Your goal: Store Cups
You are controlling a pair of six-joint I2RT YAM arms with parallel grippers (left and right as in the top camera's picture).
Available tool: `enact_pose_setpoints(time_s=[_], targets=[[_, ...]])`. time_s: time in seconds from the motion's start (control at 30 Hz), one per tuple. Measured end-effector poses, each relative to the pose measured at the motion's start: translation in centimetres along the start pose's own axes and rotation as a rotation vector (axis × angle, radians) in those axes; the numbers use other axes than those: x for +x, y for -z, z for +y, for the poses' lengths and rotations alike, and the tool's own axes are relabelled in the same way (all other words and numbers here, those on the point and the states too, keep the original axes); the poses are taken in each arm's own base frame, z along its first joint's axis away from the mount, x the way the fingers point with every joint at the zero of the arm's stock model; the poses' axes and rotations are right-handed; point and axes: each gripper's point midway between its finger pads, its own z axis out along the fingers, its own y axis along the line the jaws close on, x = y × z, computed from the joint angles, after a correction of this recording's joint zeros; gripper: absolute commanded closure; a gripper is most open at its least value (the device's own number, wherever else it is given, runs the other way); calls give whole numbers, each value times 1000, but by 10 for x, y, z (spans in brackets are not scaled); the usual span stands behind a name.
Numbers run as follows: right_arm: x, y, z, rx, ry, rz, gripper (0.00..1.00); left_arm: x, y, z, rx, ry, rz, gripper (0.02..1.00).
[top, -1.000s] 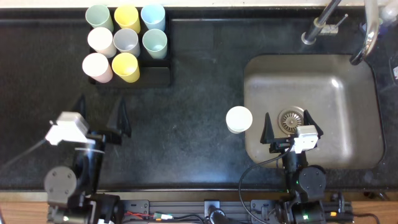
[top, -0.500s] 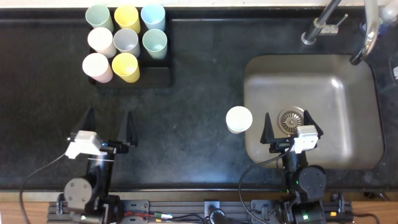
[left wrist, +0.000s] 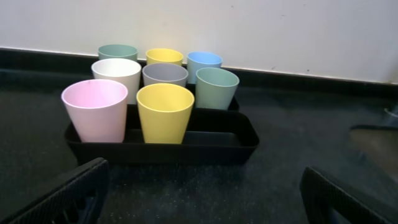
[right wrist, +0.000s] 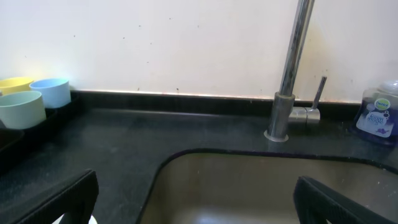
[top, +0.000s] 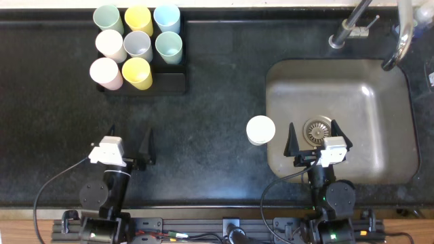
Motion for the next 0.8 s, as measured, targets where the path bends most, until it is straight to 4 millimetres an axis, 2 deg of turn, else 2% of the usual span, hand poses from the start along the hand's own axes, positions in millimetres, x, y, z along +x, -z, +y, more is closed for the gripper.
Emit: enact_pose_setpoints(time_s=[0.8], targets=[[0, 0, 0, 0, 0, 0, 5, 0, 0, 3, -12, 1, -2, 18]])
